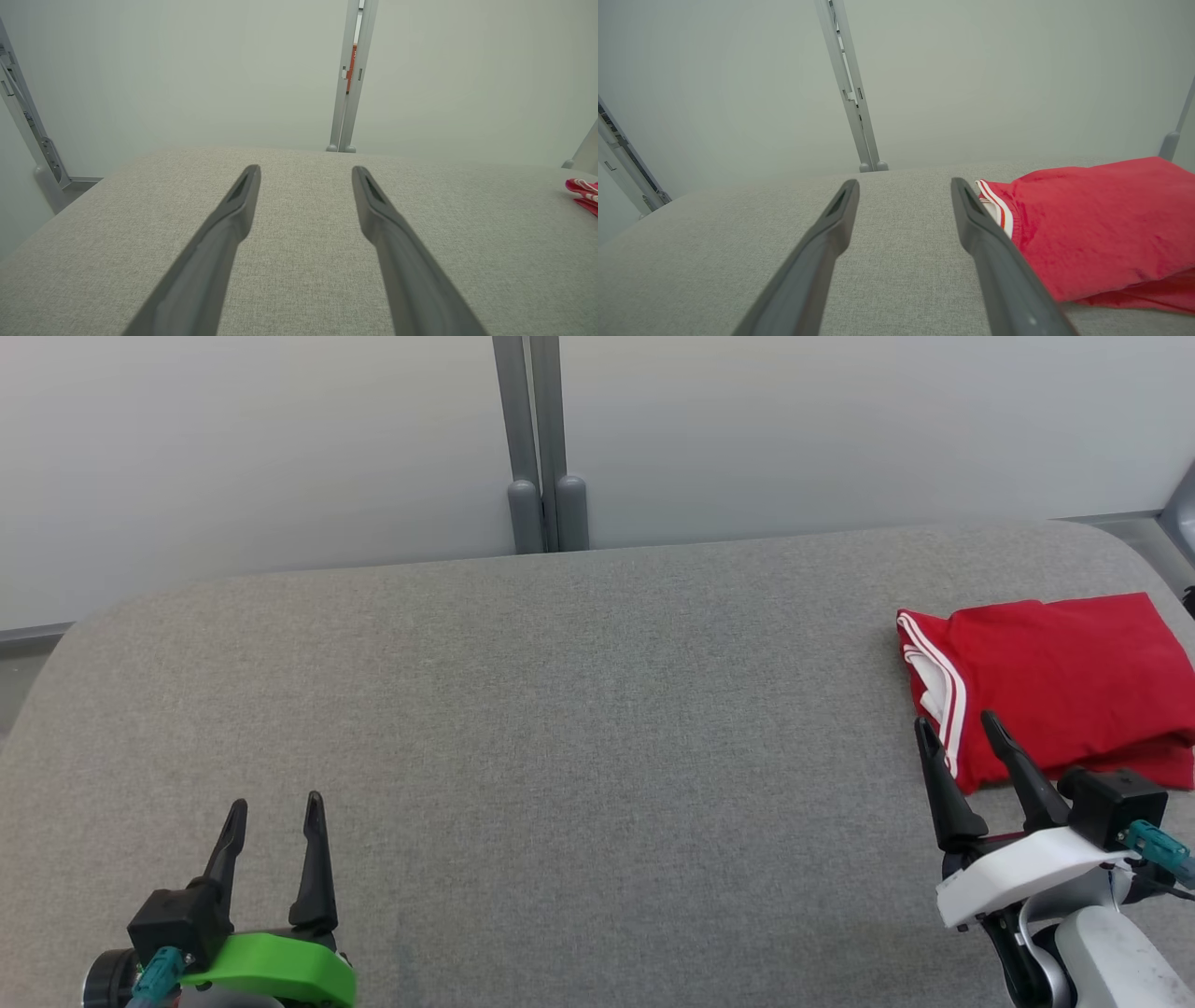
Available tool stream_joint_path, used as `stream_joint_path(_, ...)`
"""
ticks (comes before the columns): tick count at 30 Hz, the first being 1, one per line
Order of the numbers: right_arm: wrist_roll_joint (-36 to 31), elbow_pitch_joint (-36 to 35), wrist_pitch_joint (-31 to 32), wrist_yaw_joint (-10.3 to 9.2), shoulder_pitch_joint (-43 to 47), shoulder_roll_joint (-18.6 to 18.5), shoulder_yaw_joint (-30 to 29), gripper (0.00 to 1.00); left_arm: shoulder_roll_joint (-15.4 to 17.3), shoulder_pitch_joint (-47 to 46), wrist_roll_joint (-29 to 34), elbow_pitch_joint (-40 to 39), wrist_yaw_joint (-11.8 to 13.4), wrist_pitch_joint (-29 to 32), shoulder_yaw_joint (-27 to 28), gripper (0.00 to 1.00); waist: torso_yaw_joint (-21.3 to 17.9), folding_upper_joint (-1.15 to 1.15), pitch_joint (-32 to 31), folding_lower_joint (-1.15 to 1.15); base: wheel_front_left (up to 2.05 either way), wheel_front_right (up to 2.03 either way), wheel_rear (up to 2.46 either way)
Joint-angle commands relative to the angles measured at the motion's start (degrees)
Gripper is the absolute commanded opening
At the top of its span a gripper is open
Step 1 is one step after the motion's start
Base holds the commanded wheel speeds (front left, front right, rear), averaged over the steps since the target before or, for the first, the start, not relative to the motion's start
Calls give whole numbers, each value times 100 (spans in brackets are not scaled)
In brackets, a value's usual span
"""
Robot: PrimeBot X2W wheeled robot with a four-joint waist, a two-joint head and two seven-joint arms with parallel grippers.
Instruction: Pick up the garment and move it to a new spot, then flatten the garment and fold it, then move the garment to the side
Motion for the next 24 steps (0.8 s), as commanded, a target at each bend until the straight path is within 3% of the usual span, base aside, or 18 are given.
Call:
stream_joint_path(1,-5,24,-22,-2,-19,-29,10,100,-25,39,105,15,-55,-26,43,100,-1,0,-2,0,0,0,0)
stream_joint_path(7,8,64,-22,-2,-40,-33,29,100,-90,27,176,62,-112,-25,135,100,-6,0,-13,0,0,0,0)
stream_joint_path(8,6,63,2,0,4,-16,19,0,-93,-1,145,78,-103,4,113,0,-6,0,-12,0,0,0,0)
stream_joint_path(11,13,190,8,0,120,67,47,0,-134,55,137,226,-103,33,96,0,-6,0,-11,0,0,0,0)
stream_joint_path(24,1193,116,387,0,115,255,-235,0,-189,-68,-1220,193,-164,423,268,0,-1,0,16,0,0,0,0)
